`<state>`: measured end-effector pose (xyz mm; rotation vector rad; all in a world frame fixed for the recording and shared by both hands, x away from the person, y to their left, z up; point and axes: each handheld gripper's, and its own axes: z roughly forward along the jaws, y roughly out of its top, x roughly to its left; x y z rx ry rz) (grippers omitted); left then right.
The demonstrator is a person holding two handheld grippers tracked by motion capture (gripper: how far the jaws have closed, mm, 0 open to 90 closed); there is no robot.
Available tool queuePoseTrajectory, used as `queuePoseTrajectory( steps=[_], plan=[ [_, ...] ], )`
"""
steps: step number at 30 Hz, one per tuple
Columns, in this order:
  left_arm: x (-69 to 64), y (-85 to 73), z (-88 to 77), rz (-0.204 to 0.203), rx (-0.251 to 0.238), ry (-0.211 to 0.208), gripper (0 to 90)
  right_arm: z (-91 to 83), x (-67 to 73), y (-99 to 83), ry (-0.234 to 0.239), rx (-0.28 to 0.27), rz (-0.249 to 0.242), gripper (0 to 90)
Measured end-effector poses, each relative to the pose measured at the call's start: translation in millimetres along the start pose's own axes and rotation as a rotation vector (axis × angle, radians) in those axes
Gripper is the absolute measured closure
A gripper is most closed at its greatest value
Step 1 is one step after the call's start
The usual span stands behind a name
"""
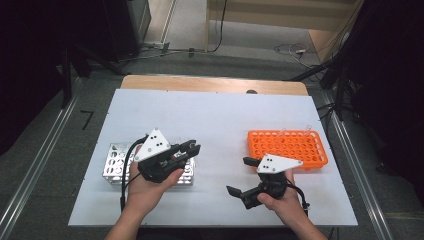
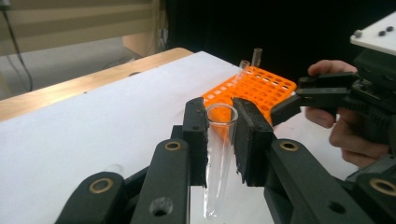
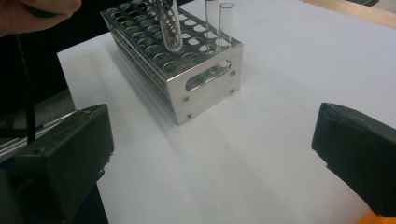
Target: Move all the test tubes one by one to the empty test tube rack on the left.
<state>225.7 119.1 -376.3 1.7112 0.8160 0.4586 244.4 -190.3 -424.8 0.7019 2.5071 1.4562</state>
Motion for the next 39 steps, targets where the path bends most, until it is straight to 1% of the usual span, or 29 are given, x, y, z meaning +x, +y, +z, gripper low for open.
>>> queuePoseTrajectory(
  steps=[7,16,20,29,39],
  plan=[
    [17.6,1.1,-10.9,-0.020,-0.013,0.052,75.0,-5.1,-7.3,-2.5,-0.024,-0.006,0.012,0.0],
    [37.4,-2.6,-16.9,-0.042,-0.008,0.116,75.0,-8.4,-14.0,-5.0,-0.044,-0.005,0.019,0.0],
    [46.3,-4.6,-18.6,-0.043,-0.007,0.152,75.0,-9.4,-15.7,-5.6,-0.051,-0.005,0.022,0.0],
    [60.7,-15.9,-12.2,-0.056,0.002,0.211,75.1,-10.3,-16.9,-6.1,-0.058,-0.007,0.025,0.0],
    [68.5,-22.9,2.3,-0.065,0.007,0.229,75.0,-9.6,-16.5,-6.2,-0.056,-0.007,0.030,0.0]
  ],
)
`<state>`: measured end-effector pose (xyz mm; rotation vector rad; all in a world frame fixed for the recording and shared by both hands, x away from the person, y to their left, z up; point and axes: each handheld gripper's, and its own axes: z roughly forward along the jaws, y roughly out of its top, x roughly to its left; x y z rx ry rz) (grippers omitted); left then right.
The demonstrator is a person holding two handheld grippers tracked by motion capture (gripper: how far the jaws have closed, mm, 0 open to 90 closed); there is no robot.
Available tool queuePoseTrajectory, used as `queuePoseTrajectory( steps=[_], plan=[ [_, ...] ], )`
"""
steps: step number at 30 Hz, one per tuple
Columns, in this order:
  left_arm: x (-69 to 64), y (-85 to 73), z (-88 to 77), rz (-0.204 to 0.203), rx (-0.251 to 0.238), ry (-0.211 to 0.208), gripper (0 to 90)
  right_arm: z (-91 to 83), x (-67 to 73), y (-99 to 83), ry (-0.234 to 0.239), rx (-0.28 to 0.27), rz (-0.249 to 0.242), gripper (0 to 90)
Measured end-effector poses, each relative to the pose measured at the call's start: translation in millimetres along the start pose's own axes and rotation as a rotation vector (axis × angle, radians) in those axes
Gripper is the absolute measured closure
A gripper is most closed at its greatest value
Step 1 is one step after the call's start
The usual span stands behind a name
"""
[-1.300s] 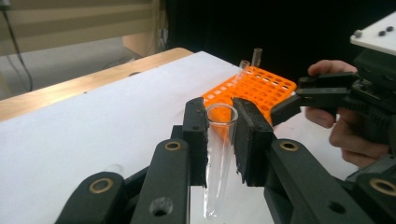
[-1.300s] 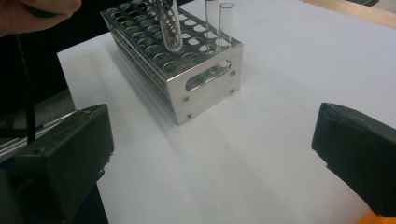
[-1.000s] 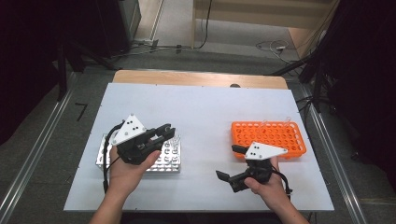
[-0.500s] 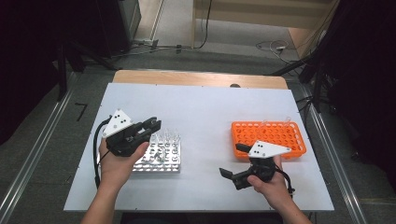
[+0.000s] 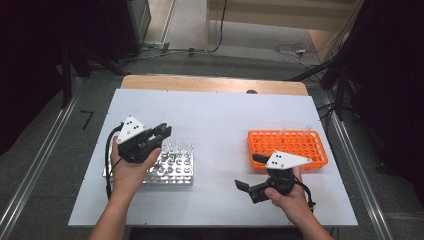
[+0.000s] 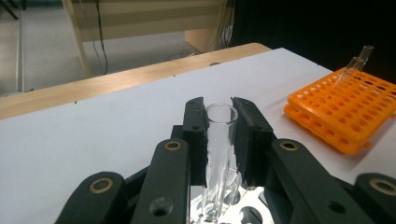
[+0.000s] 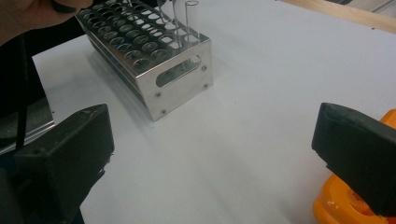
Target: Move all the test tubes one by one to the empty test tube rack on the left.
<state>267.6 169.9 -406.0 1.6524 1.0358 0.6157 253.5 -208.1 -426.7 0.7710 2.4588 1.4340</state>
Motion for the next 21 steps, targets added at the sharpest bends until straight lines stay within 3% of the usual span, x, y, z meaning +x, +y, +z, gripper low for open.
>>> queuePoseTrajectory(
  steps=[13,21],
  plan=[
    [0.1,-12.8,17.4,0.006,0.056,0.009,75.0,-1.1,-1.4,-0.2,-0.004,-0.003,0.001,0.0],
    [-2.6,-17.7,22.3,0.030,0.099,0.016,75.0,-2.4,-1.8,-0.1,-0.007,-0.005,0.001,0.0]
  ],
)
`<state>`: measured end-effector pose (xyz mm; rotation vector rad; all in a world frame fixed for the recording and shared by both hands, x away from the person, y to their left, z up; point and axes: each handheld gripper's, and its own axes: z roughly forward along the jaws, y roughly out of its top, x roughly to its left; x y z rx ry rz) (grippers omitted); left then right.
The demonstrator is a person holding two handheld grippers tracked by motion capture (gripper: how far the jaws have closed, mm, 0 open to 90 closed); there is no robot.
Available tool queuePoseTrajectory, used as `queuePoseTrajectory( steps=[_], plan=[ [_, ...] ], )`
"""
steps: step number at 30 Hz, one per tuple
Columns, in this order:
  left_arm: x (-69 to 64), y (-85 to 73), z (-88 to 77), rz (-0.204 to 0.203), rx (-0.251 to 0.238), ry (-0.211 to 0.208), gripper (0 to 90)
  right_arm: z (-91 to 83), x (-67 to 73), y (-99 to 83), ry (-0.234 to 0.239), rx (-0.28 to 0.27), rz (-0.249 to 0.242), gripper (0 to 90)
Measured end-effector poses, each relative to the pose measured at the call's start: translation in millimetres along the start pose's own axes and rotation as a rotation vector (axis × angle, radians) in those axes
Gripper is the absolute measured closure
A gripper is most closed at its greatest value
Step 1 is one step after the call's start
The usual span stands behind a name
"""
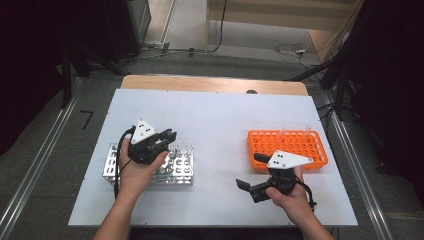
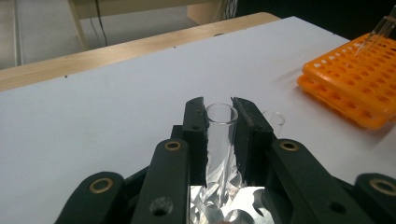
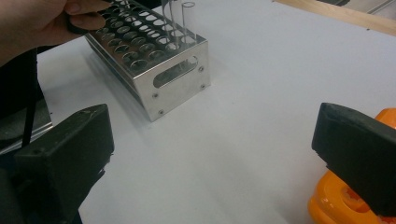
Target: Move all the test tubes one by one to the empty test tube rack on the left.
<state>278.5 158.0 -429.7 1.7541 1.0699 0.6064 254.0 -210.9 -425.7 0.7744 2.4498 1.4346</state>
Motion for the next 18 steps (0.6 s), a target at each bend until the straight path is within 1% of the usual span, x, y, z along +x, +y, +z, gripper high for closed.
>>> queuePoseTrajectory(
  steps=[5,7,12,15,18],
  plan=[
    [-0.3,-0.9,1.0,0.004,0.022,0.002,75.0,-0.4,-0.7,-0.1,-0.004,-0.001,0.004,0.0],
    [-0.4,-1.0,1.7,0.001,0.040,0.000,74.9,-0.5,-0.9,-0.1,-0.005,-0.001,0.004,0.0],
    [-0.2,-0.9,2.4,-0.015,0.070,0.001,74.8,-0.7,-1.3,-0.2,-0.008,0.000,0.004,0.0],
    [0.4,-2.1,3.8,-0.020,0.096,0.000,74.7,-1.4,-2.4,-0.3,-0.011,-0.001,0.004,0.0],
    [1.2,-2.4,4.2,-0.035,0.106,-0.014,74.1,-2.7,-3.9,-0.1,-0.015,-0.004,0.004,0.0]
  ],
)
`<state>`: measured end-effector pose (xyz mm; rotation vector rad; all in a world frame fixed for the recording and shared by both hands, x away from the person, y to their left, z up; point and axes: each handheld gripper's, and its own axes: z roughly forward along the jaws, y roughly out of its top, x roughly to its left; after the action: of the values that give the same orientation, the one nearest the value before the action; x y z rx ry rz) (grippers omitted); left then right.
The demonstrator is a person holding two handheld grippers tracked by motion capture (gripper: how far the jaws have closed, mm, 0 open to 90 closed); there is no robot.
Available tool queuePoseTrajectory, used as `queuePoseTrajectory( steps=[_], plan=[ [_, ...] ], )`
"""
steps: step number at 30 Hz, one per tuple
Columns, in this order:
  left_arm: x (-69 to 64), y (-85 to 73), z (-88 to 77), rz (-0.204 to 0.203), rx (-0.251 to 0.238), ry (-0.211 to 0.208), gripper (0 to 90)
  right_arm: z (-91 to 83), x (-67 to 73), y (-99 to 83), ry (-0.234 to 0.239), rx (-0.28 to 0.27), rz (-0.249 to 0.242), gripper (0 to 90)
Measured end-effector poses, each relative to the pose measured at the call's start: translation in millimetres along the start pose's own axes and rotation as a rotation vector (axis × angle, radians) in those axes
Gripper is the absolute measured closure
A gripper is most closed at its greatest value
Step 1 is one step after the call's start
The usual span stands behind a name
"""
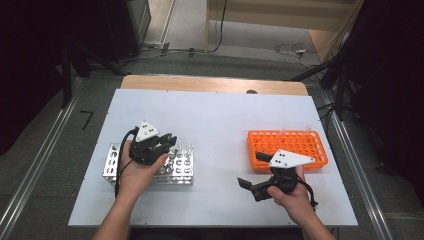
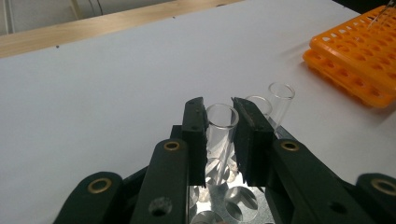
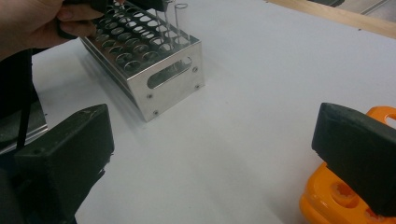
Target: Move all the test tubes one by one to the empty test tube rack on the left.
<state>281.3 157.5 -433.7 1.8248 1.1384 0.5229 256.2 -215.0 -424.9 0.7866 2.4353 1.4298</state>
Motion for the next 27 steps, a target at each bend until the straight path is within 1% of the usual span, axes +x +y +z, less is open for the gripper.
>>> queuePoseTrajectory(
  steps=[3,5,6,7,9,11,13,16,19,24,27],
  plan=[
    [1.5,0.0,-1.6,-0.018,0.004,-0.017,72.9,-1.8,-2.0,0.2,-0.008,-0.002,0.003,0.0],
    [3.3,-0.2,-3.2,-0.034,-0.003,-0.030,71.1,-2.9,-3.6,0.4,-0.011,-0.006,0.005,0.0],
    [3.8,-0.3,-3.7,-0.045,-0.011,-0.033,68.8,-3.7,-4.5,0.5,-0.014,-0.006,0.005,0.0],
    [4.7,-0.5,-4.8,-0.048,-0.012,-0.036,67.2,-4.0,-5.2,0.5,-0.016,-0.008,0.007,0.0],
    [5.8,-1.1,-6.5,-0.063,-0.022,-0.057,64.4,-5.0,-6.8,0.8,-0.019,-0.009,0.008,0.0],
    [6.6,-1.7,-8.7,-0.072,-0.028,-0.049,60.1,-6.3,-9.0,1.4,-0.026,-0.011,0.011,0.0],
    [7.7,-2.5,-11.3,-0.080,-0.041,-0.059,57.0,-7.7,-12.2,2.3,-0.036,-0.016,0.010,0.0],
    [7.6,-2.9,-15.2,-0.088,-0.053,-0.053,47.2,-10.5,-19.0,4.1,-0.053,-0.018,0.016,0.0],
    [7.5,-2.8,-19.1,-0.094,-0.074,-0.056,38.7,-13.3,-28.1,5.2,-0.073,-0.019,0.035,0.0],
    [3.3,-1.8,-25.1,-0.080,-0.103,-0.071,25.6,-19.0,-44.5,6.6,-0.119,-0.021,0.062,0.0],
    [-0.8,-0.9,-27.6,-0.071,-0.110,-0.095,17.6,-24.7,-55.6,7.4,-0.143,-0.029,0.082,0.0]
  ],
)
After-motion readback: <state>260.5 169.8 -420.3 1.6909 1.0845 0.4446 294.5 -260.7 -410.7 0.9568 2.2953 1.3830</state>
